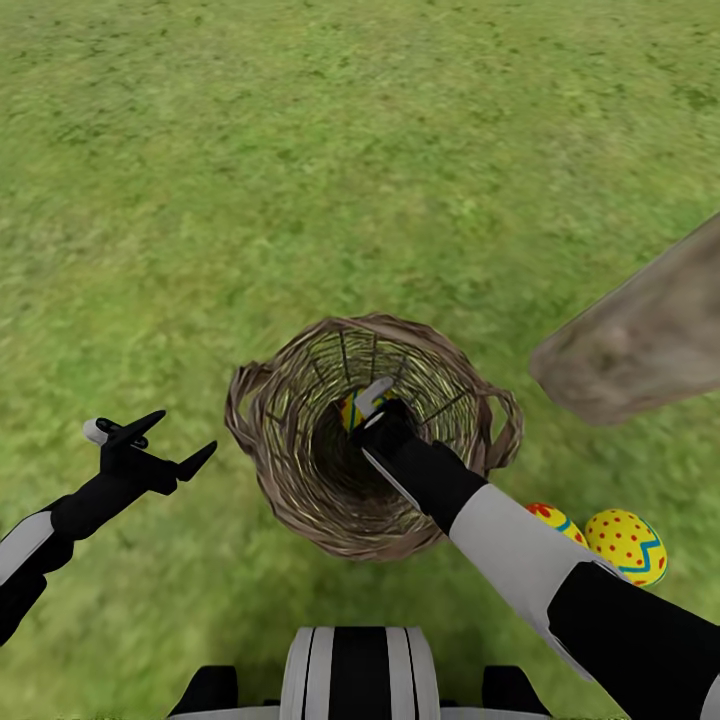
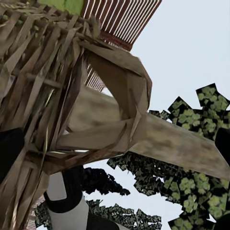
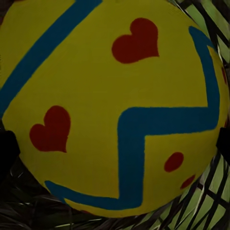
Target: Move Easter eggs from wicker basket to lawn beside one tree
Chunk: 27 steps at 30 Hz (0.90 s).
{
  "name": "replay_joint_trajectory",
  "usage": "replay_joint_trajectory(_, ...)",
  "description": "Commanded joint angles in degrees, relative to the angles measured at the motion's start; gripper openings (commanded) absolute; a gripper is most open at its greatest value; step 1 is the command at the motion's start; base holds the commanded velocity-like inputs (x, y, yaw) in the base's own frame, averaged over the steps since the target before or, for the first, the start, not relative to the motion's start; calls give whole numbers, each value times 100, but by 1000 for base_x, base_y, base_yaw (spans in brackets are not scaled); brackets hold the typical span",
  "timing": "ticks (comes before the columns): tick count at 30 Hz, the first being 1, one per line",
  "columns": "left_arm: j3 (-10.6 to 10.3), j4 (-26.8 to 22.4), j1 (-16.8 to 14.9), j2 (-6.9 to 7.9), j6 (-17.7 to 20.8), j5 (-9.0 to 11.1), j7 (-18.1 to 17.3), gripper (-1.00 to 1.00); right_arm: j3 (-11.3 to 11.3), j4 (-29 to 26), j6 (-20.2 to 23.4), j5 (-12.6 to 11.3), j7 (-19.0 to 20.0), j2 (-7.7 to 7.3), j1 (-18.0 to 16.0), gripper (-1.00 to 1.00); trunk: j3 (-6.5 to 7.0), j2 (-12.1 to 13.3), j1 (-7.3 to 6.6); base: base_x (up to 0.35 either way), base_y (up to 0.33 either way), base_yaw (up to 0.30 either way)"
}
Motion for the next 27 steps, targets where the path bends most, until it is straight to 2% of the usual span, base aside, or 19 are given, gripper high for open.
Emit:
replay_joint_trajectory(1,-17,4,-6,6,18,16,-24,100,22,133,-21,-264,-43,-2,-2,100,-13,-1,1,0,0,0)
replay_joint_trajectory(12,-17,4,-6,6,18,15,-24,100,21,139,-21,-273,-26,-4,2,100,-30,-1,1,0,0,0)
replay_joint_trajectory(13,-17,4,-6,6,17,14,-24,100,22,136,-21,-273,-26,-4,4,-100,-30,-1,1,0,0,0)
replay_joint_trajectory(27,-17,5,-6,6,9,8,-15,100,99,142,-4,-281,-16,-4,15,-100,-118,-6,11,0,0,0)
